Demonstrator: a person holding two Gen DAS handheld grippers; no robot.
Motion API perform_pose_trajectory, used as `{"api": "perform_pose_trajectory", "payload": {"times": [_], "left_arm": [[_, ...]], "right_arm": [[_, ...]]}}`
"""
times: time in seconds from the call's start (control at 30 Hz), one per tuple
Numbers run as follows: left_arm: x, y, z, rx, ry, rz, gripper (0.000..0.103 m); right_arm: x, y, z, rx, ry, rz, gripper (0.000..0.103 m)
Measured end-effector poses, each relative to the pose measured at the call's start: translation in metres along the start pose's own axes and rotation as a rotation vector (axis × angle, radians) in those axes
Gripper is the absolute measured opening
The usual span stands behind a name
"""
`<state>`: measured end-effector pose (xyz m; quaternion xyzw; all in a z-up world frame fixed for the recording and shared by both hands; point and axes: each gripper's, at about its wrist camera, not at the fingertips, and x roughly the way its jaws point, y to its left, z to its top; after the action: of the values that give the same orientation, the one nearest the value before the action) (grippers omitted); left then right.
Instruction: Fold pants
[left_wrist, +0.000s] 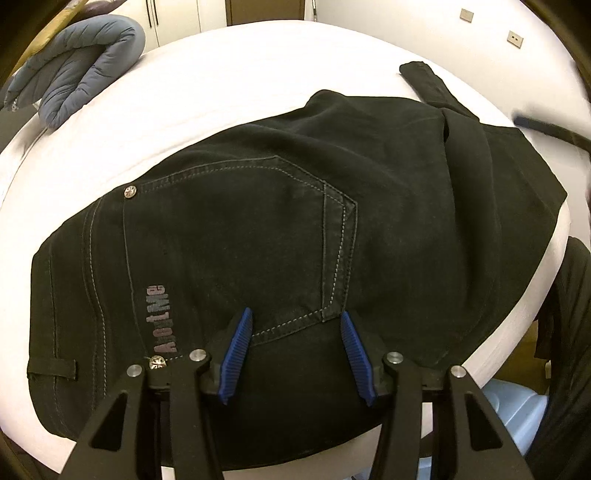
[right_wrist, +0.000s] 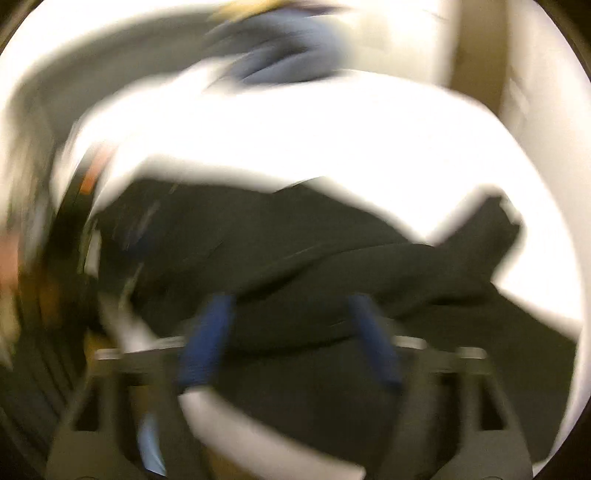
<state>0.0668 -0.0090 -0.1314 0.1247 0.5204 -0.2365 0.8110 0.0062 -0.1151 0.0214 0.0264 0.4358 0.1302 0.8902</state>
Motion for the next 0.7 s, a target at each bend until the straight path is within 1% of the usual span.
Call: {"api": "perform_pose_trajectory", "payload": {"times": [0.1, 0.13, 0.17, 0.2, 0.27, 0.3, 0.37, 0.47, 0.53, 0.63, 0.7], "left_arm": [[-0.002, 0.003, -0.003, -0.014, 0.0, -0.004, 0.053], [-0.002, 0.004, -0.003, -0.016, 0.001, -0.005, 0.053], [-0.002, 0.005, -0.004, -0.02, 0.002, -0.006, 0.053], [-0.002, 0.007, -0.003, -0.018, 0.002, 0.001, 0.053], [-0.002, 0.007, -0.003, -0.019, 0.007, 0.001, 0.053], [-0.002, 0.008, -0.002, -0.02, 0.01, -0.001, 0.054], [-0.003, 0.009, 0.0, -0.02, 0.016, -0.004, 0.054], [-0.002, 0.009, 0.002, -0.02, 0.022, -0.006, 0.054], [-0.001, 0.009, 0.003, -0.02, 0.023, -0.005, 0.054], [-0.001, 0.01, 0.003, -0.019, 0.023, -0.006, 0.054], [-0.001, 0.011, 0.003, -0.019, 0.022, -0.007, 0.054]], "right_arm": [[0.0, -0.117, 0.033, 0.431, -0.067, 0.085, 0.08], [0.005, -0.148, 0.039, 0.536, -0.081, 0.101, 0.079], [0.011, -0.177, 0.042, 0.634, -0.089, 0.11, 0.074], [0.021, -0.206, 0.044, 0.733, -0.087, 0.122, 0.059], [0.039, -0.243, 0.045, 0.871, -0.089, 0.123, 0.044], [0.052, -0.261, 0.046, 0.929, -0.077, 0.121, 0.04], [0.071, -0.285, 0.049, 0.989, -0.071, 0.116, 0.035], [0.093, -0.309, 0.057, 1.053, -0.085, 0.122, 0.035], [0.106, -0.32, 0.065, 1.06, -0.074, 0.107, 0.035], [0.124, -0.334, 0.077, 1.061, -0.055, 0.108, 0.035], [0.13, -0.336, 0.082, 1.047, -0.052, 0.11, 0.035]]}}
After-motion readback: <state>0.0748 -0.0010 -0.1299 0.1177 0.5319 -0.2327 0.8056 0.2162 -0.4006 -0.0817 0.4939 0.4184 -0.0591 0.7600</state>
